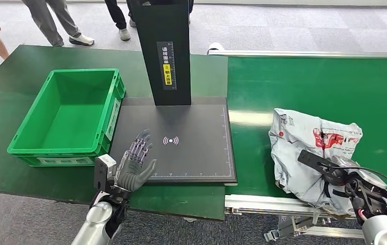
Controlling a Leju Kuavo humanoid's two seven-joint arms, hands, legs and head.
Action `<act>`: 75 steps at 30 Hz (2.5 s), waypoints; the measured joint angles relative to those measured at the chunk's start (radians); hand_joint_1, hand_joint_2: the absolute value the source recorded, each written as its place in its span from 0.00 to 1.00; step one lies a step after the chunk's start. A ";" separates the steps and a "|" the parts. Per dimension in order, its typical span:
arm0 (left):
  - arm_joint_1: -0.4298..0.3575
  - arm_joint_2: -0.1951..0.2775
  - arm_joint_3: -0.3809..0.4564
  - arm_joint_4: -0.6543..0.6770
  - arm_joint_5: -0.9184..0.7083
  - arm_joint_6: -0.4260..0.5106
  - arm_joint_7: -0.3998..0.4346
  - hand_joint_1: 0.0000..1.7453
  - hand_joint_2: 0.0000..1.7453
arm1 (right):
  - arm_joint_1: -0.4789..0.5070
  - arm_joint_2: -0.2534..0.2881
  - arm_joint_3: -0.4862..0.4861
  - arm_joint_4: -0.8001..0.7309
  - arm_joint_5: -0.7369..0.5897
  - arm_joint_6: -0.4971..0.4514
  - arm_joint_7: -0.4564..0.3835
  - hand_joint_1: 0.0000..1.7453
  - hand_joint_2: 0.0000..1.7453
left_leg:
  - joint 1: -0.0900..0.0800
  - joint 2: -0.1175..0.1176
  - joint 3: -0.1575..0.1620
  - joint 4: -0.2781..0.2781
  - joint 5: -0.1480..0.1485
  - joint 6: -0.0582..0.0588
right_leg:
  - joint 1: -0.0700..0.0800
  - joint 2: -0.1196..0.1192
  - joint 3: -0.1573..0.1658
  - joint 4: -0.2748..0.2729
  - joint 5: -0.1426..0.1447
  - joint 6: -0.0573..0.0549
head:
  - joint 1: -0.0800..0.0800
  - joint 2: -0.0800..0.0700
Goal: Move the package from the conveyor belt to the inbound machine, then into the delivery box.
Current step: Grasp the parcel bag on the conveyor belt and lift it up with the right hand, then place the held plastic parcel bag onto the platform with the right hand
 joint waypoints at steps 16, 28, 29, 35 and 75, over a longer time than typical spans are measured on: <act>0.051 0.010 0.002 -0.126 -0.063 0.127 -0.087 0.00 1.00 | 0.111 0.106 -0.081 -0.335 -0.339 -0.519 -0.306 1.00 1.00 | 0.001 -0.002 -0.002 0.000 0.000 0.000 | 0.001 -0.003 -0.002 0.000 -0.001 0.000 | 0.000 0.000; 0.026 0.023 0.002 -0.307 -0.077 0.264 -0.135 0.00 1.00 | 0.155 0.213 -0.089 -0.535 -0.492 -0.588 -0.473 1.00 1.00 | 0.001 -0.001 -0.003 0.000 0.000 0.000 | 0.001 -0.003 -0.002 0.000 0.000 0.000 | 0.000 0.000; 0.026 0.024 0.003 -0.318 -0.077 0.281 -0.139 0.00 1.00 | 0.152 0.220 -0.082 -0.546 -0.509 -0.581 -0.487 1.00 1.00 | 0.001 -0.001 -0.003 0.000 0.000 0.000 | 0.001 -0.003 -0.002 0.000 0.000 0.000 | 0.000 0.000; 0.018 0.031 0.013 -0.340 -0.063 0.367 -0.160 0.00 1.00 | 0.078 0.254 0.037 -0.538 -0.526 -0.481 -0.509 1.00 1.00 | 0.001 0.000 -0.002 -0.001 0.001 0.000 | 0.001 -0.002 -0.002 0.001 0.000 0.000 | 0.000 0.000; -0.091 0.007 -0.033 -0.213 -0.008 0.320 -0.135 0.00 1.00 | -0.314 0.541 0.671 0.118 -0.294 -0.011 -0.313 1.00 1.00 | 0.001 0.000 -0.002 0.000 0.003 0.000 | 0.002 -0.002 -0.003 0.001 0.000 -0.001 | 0.000 0.000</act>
